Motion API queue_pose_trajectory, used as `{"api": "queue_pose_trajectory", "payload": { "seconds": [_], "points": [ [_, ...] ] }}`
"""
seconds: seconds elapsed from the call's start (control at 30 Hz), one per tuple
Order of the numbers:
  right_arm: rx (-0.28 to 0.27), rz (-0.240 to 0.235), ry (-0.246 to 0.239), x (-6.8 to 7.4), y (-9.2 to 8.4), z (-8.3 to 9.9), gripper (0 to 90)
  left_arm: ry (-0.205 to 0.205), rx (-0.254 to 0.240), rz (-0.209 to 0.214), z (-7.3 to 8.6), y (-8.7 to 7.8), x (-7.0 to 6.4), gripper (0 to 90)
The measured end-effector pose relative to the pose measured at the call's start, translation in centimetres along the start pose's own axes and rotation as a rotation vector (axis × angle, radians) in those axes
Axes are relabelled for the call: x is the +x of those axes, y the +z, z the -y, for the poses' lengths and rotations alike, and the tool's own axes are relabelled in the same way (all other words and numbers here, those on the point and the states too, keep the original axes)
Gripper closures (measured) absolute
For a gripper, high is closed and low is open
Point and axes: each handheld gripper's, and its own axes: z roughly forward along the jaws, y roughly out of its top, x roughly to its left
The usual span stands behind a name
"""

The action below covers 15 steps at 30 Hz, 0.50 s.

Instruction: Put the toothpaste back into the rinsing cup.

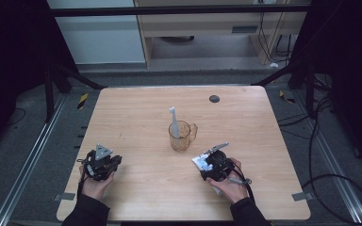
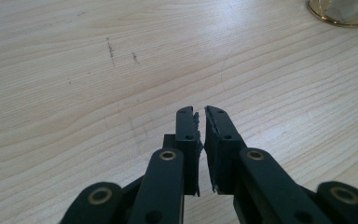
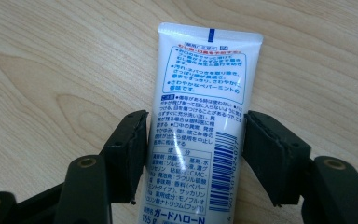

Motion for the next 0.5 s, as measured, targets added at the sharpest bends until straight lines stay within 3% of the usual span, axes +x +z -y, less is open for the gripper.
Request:
{"api": "queue_pose_trajectory", "payload": {
  "seconds": [0.5],
  "points": [
    [0.027, 0.004, -0.001, -0.07, 0.50, -0.14, 38.7, 0.015, 0.010, 0.006, -0.04, 0.14, -0.25, 83.6]
  ]
}}
